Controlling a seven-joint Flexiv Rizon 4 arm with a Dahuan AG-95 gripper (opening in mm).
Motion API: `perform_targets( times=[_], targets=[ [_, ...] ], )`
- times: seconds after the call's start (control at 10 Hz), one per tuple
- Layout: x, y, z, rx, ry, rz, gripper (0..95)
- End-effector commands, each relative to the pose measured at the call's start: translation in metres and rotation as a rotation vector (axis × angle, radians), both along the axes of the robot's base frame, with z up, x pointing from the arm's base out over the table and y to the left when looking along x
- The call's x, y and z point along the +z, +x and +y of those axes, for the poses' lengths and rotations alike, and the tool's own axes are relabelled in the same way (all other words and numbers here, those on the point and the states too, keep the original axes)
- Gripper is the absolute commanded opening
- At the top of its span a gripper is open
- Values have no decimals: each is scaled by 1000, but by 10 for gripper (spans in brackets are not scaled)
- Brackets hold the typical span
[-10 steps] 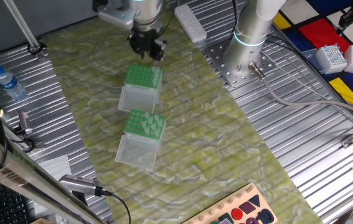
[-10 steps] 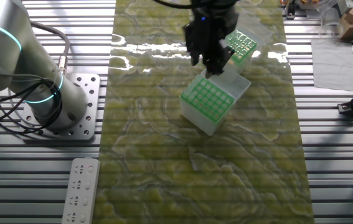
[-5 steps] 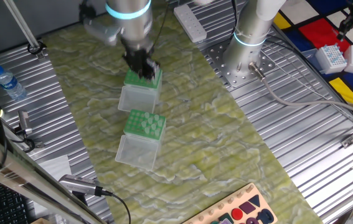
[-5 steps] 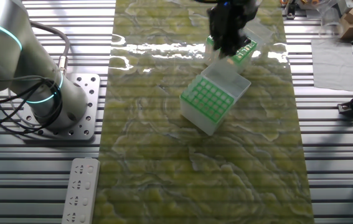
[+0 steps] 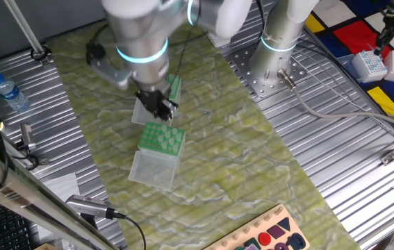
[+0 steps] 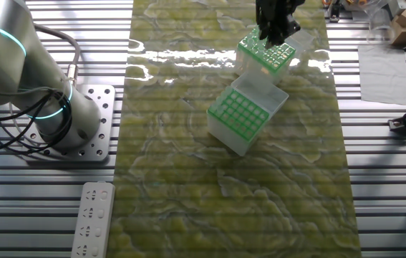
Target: Transfer all large pipette tips from one holder to another
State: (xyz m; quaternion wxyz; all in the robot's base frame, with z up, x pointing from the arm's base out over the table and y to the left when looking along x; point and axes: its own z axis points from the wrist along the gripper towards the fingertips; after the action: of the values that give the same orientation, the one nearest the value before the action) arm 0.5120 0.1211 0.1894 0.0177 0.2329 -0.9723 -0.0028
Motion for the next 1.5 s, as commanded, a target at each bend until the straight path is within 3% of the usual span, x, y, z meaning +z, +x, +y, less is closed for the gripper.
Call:
perform_targets(
  times=[0.1, 0.5, 1.5],
  targets=[
    [-4, 0, -3, -1, 19, -19, 190],
    [-18, -2, -1, 7, 25, -22, 190],
    [-31, -10, 8, 7, 21, -42, 190]
  ],
)
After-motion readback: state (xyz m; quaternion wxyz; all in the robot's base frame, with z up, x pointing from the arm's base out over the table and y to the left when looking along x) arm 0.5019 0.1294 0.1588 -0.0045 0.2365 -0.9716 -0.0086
